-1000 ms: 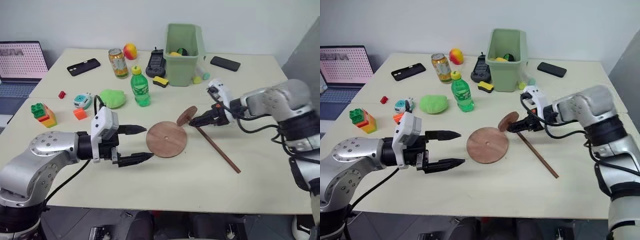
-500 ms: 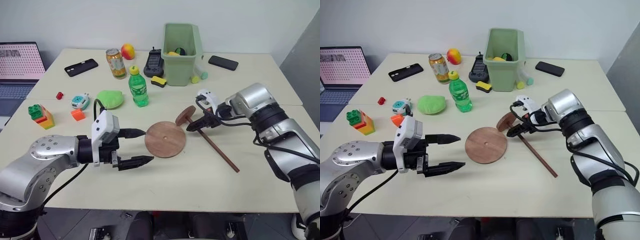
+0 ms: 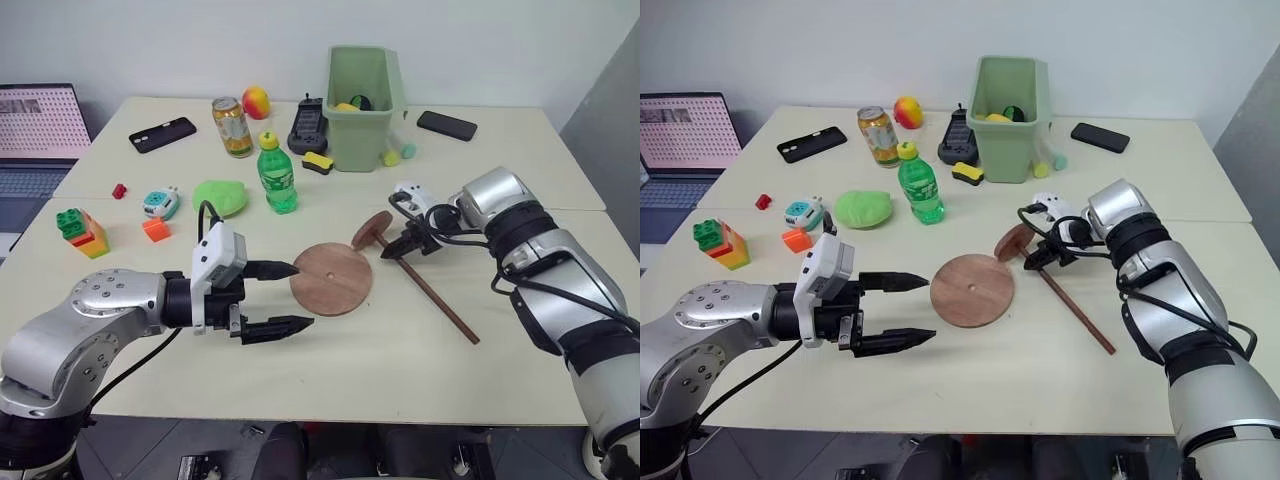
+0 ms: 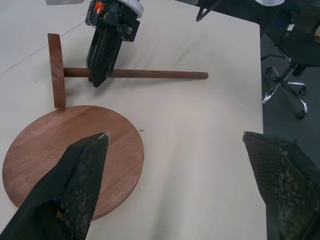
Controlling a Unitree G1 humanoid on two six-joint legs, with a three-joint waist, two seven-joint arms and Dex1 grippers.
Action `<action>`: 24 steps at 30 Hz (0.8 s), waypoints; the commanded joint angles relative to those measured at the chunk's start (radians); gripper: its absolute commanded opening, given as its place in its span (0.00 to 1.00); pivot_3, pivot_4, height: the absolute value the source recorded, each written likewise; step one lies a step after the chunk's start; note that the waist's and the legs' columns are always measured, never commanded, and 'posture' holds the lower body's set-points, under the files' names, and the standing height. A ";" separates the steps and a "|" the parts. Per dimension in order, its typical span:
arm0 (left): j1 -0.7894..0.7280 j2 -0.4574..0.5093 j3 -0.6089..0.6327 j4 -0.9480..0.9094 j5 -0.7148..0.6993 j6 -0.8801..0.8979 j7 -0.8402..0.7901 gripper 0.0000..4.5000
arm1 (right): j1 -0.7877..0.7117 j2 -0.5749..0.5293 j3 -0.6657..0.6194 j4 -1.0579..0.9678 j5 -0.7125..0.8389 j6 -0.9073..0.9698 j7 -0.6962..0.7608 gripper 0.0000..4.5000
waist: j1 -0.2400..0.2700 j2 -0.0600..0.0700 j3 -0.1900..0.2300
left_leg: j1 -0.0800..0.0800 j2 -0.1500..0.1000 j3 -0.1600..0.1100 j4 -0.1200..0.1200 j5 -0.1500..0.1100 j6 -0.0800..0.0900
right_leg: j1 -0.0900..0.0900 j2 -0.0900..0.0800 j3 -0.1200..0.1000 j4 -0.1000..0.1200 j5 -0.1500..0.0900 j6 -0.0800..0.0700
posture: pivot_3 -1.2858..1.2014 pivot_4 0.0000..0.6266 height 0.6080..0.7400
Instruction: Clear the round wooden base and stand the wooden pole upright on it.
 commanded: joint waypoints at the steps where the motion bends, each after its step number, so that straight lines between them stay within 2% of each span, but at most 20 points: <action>1: -0.023 -0.019 -0.027 -0.010 -0.004 -0.018 0.004 1.00 | -0.042 -0.004 -0.053 0.036 -0.037 -0.035 0.015 0.07 | 0.000 0.000 0.000 | 0.000 0.000 0.000 0.000 0.000 0.000 | 0.000 0.000 0.000 0.000 0.000 0.000 | 0.52 0.24 1.00; 4: -0.037 -0.028 -0.040 -0.005 0.003 -0.032 -0.002 1.00 | -0.065 -0.013 -0.096 0.061 -0.045 -0.023 0.014 0.05 | 0.001 0.000 0.000 | 0.000 0.000 0.000 0.000 0.000 0.000 | 0.000 0.000 0.000 0.000 0.000 0.000 | 0.52 0.24 1.00; 8: 0.009 -0.080 -0.021 -0.008 0.013 -0.085 0.028 1.00 | -0.135 -0.033 -0.267 0.016 0.033 0.020 -0.022 0.05 | 0.000 0.003 0.002 | 0.000 0.000 0.000 0.000 0.000 0.000 | -0.001 0.000 0.001 0.001 0.000 0.000 | 0.52 0.24 1.00; 10: 0.067 -0.128 -0.014 -0.040 0.061 -0.138 0.091 1.00 | -0.131 -0.049 -0.373 -0.128 0.104 0.051 -0.024 0.05 | 0.000 0.004 0.002 | 0.000 0.001 0.000 0.000 0.000 0.000 | -0.002 0.000 0.001 0.001 0.000 0.000 | 0.52 0.24 1.00; 12: 0.133 -0.150 -0.006 -0.084 0.119 -0.166 0.162 1.00 | -0.082 -0.033 -0.524 -0.315 0.189 0.089 -0.115 0.05 | -0.001 0.004 0.002 | 0.000 0.001 0.000 -0.001 0.000 0.000 | -0.002 0.000 0.001 0.000 0.000 0.000 | 0.52 0.24 1.00; 14: 0.175 -0.185 0.043 -0.121 0.039 -0.106 0.231 1.00 | -0.015 0.032 -0.675 -0.499 0.253 0.127 -0.261 0.05 | -0.001 0.004 0.002 | -0.001 0.002 -0.001 -0.001 -0.001 0.000 | -0.002 0.000 0.002 0.000 0.000 0.000 | 0.52 0.24 1.00; 16: 0.233 -0.211 0.066 -0.168 0.015 -0.100 0.274 1.00 | 0.086 0.130 -0.795 -0.732 0.322 0.173 -0.391 0.05 | 0.000 0.003 0.002 | -0.002 0.003 -0.003 -0.001 -0.001 0.001 | -0.002 -0.001 0.002 0.000 0.000 0.000 | 0.52 0.24 1.00; 17: 0.259 -0.211 0.072 -0.191 0.018 -0.105 0.283 1.00 | 0.139 0.169 -0.812 -0.846 0.345 0.167 -0.429 0.05 | 0.001 0.003 0.001 | -0.001 0.003 -0.004 -0.001 -0.001 0.001 | -0.001 -0.001 0.002 0.000 0.000 0.000 | 0.52 0.24 1.00; 20: 0.364 -0.256 0.132 -0.254 0.004 -0.124 0.348 1.00 | 0.357 0.289 -0.748 -1.167 0.339 -0.029 -0.499 0.05 | 0.007 0.004 0.002 | -0.001 0.002 -0.004 -0.001 0.000 0.000 | 0.000 -0.002 0.002 0.001 0.000 0.000 | 0.52 0.24 1.00; 24: 0.536 -0.271 0.198 -0.311 0.036 -0.172 0.337 1.00 | 0.489 0.384 -0.690 -1.288 0.313 -0.166 -0.589 0.05 | 0.005 0.006 0.003 | -0.001 0.000 -0.005 0.000 0.000 0.000 | 0.000 -0.004 0.003 0.001 0.000 0.000 | 0.52 0.24 1.00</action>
